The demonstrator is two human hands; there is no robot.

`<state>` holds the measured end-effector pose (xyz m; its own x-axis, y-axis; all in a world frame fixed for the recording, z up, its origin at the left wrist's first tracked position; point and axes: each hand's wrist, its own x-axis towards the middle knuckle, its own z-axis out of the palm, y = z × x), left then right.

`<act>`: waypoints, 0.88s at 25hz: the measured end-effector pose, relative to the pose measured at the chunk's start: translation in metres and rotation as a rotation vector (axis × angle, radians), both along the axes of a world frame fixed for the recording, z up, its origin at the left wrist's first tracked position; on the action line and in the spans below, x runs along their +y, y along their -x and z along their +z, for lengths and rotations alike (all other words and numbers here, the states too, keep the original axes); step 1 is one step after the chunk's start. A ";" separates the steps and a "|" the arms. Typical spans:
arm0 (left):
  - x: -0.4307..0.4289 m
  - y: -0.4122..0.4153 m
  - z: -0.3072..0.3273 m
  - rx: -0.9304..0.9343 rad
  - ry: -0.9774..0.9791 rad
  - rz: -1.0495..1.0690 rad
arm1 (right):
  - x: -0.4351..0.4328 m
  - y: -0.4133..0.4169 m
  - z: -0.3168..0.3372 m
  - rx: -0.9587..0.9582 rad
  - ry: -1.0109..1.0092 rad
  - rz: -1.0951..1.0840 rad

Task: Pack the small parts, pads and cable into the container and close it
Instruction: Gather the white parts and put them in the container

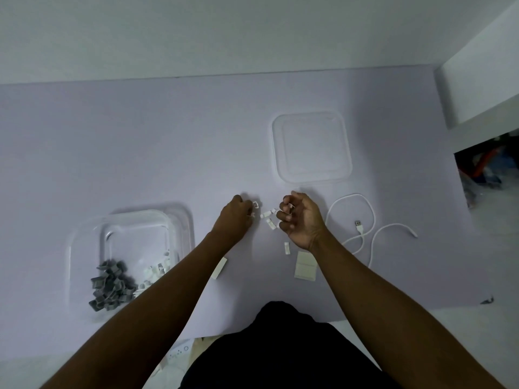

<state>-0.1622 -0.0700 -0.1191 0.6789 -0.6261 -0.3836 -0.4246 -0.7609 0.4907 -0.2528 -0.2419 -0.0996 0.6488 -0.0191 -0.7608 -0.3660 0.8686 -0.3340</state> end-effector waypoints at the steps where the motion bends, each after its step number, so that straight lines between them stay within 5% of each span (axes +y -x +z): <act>1: -0.001 -0.001 0.000 0.003 0.009 0.003 | 0.000 -0.001 -0.001 0.053 0.091 0.000; 6: -0.001 -0.005 0.001 0.203 0.150 0.218 | 0.001 0.006 -0.010 0.186 0.673 0.105; 10: -0.007 -0.008 0.016 0.913 0.500 0.644 | -0.004 0.013 -0.011 0.187 0.566 0.041; 14: -0.005 -0.016 0.027 1.332 0.692 0.716 | -0.003 0.017 -0.014 0.163 0.568 0.047; 17: 0.000 -0.020 0.031 1.432 0.800 0.754 | -0.002 0.018 -0.022 0.166 0.775 0.119; 22: -0.006 -0.026 0.032 1.283 0.666 0.868 | -0.003 0.033 -0.042 0.115 1.347 0.430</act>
